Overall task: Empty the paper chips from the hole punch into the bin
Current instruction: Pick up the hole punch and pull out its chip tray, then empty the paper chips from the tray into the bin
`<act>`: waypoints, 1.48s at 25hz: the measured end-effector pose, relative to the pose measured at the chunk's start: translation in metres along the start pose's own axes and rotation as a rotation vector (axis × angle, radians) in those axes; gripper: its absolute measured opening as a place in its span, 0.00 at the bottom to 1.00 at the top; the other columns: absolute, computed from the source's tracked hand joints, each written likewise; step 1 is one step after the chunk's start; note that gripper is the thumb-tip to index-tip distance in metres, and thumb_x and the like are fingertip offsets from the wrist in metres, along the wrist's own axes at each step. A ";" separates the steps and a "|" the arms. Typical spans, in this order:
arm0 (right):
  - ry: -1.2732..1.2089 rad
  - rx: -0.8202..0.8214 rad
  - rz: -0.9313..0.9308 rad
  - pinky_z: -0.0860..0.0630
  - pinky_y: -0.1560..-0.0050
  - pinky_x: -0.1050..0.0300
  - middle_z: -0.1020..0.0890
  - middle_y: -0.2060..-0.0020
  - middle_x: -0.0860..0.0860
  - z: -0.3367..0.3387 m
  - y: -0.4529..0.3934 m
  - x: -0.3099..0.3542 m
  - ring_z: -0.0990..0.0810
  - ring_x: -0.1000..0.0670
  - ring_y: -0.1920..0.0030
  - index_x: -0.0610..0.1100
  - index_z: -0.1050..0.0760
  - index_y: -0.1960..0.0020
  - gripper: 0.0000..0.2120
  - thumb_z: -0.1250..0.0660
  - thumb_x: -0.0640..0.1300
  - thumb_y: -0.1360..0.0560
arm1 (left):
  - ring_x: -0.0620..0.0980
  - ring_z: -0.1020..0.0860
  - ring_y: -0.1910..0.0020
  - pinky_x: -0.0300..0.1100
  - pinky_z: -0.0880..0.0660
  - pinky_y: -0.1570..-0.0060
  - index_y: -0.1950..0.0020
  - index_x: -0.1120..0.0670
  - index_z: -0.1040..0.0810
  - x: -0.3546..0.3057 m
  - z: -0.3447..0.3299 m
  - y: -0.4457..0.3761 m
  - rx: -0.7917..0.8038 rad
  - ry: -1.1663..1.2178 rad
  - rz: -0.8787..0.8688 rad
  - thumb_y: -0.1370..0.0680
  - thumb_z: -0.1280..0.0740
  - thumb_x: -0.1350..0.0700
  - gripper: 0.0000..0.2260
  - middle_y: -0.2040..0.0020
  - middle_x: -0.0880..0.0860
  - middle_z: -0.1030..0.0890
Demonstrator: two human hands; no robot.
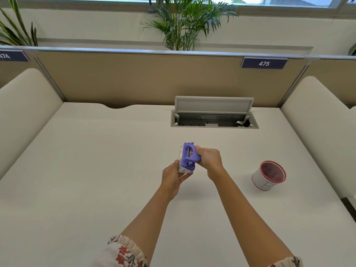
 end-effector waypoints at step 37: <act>0.075 0.045 -0.203 0.19 0.45 0.42 0.16 0.53 0.41 0.016 -0.044 -0.123 0.17 0.38 0.52 0.35 0.19 0.42 0.15 0.28 0.43 0.25 | 0.55 0.17 0.53 0.48 0.16 0.56 0.48 0.62 0.21 0.001 0.031 -0.010 -0.140 -0.001 -0.011 0.16 0.41 0.57 0.11 0.47 0.60 0.18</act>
Point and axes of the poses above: each hand's wrist, its own y-axis away from the middle knuckle, its own z-axis out of the back of the hand, x = y × z, the point moved 1 cm from there along -y, towards the middle knuckle
